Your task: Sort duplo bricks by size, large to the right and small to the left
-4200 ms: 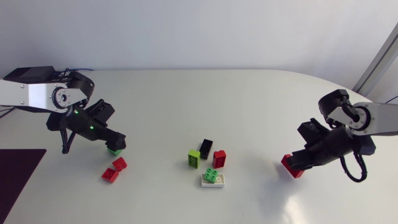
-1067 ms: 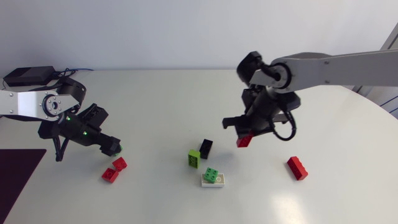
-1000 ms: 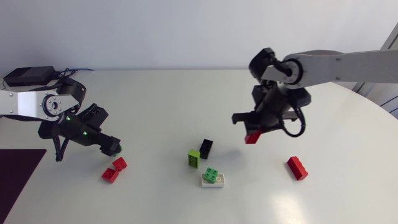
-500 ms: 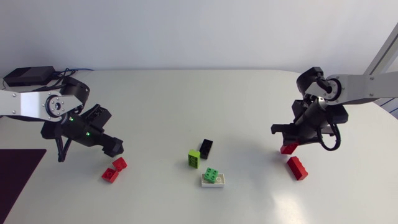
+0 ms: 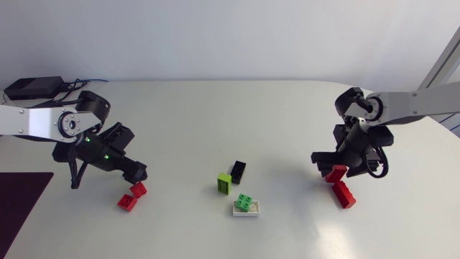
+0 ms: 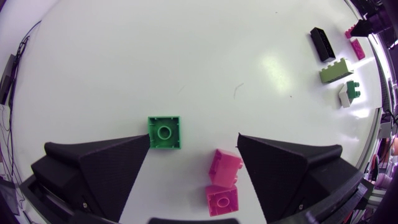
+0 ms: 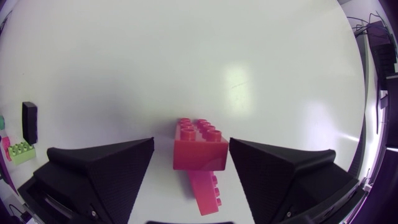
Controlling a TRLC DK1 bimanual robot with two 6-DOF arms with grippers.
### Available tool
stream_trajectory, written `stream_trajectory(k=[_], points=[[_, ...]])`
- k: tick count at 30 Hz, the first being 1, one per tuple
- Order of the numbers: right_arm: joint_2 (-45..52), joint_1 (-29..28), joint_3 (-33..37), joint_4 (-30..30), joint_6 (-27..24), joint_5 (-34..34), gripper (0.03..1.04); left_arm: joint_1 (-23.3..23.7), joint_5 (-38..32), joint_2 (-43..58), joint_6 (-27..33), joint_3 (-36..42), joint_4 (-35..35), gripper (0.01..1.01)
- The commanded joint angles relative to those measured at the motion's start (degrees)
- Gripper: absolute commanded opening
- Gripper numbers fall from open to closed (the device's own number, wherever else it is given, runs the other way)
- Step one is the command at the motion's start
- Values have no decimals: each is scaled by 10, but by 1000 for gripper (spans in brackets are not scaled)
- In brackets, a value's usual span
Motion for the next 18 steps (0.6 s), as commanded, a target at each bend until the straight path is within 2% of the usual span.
stream_trajectory(k=[1,5,9,15,18], points=[[-8,18,40,-24,14,3,982,-14,7,-20,-9,2,-6,977],[-23,47,84,-61,33,-1,982,-62,9,-44,-11,21,-34,979],[-31,64,114,-74,48,-10,982,-127,9,-47,-51,63,-71,979],[-44,133,121,-97,85,-29,982,-201,9,-33,-86,90,-76,977],[-47,147,134,-98,92,-29,982,-243,9,-22,-109,106,-79,977]])
